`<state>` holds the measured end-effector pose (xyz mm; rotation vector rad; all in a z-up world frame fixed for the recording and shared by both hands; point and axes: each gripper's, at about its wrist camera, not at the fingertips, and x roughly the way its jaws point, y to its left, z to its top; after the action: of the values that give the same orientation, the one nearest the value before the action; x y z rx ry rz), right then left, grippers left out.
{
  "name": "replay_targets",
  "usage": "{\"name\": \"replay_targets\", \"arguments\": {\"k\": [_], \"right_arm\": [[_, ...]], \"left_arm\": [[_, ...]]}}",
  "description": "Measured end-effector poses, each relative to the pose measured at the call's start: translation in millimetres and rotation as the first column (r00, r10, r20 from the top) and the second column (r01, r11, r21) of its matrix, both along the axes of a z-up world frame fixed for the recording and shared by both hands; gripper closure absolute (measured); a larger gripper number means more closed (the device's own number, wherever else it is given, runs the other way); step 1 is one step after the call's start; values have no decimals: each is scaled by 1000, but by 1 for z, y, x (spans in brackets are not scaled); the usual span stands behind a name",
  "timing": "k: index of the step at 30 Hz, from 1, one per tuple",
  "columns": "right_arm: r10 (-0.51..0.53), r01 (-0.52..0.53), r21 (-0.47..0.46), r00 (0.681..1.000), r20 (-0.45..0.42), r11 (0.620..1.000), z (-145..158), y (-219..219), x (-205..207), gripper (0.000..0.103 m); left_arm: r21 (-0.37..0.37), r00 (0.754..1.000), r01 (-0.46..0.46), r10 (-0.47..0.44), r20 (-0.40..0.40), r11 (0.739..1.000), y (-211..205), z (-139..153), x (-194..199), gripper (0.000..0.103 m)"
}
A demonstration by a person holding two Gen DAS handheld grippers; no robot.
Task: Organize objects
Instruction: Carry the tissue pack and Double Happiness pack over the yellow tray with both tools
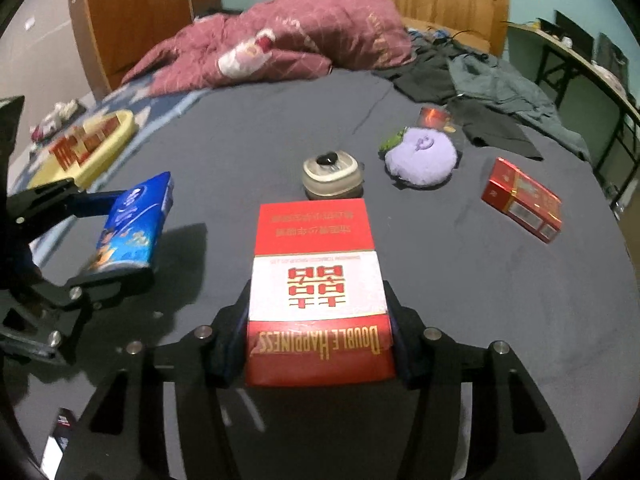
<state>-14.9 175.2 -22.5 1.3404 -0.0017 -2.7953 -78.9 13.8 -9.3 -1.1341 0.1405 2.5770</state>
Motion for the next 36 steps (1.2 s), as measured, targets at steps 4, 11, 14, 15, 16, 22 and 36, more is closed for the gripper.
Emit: {"name": "replay_targets", "arguments": {"k": [4,11,14,15,16,22,36], "right_arm": [[-75,75,-20,997,-35,997,14,-8,25,46],[-135,132,-43,988,-69,990,22,-18,47,46],[-132,129,-43,989,-69,991,22,-21,45,46],[-130,127,-42,989,-68,991,21,-22,44,46],[-123,120,-41,990,-64,992,20,-24,42,46],[-108,107,-6,993,-55,994,21,-37,42,46],[-43,41,-36,997,-61,999,44,-102,18,46]], "left_arm": [[21,999,-11,12,-45,1000,-13,22,22,24],[36,994,-53,56,-90,998,-39,43,54,24],[34,993,-72,75,-93,997,-47,45,62,24],[35,993,-76,79,-92,996,-48,45,64,24],[32,993,-77,80,-91,996,-48,45,65,24],[15,990,-101,102,-94,995,-53,49,62,24],[0,915,-377,372,-152,926,-177,59,91,24]]}}
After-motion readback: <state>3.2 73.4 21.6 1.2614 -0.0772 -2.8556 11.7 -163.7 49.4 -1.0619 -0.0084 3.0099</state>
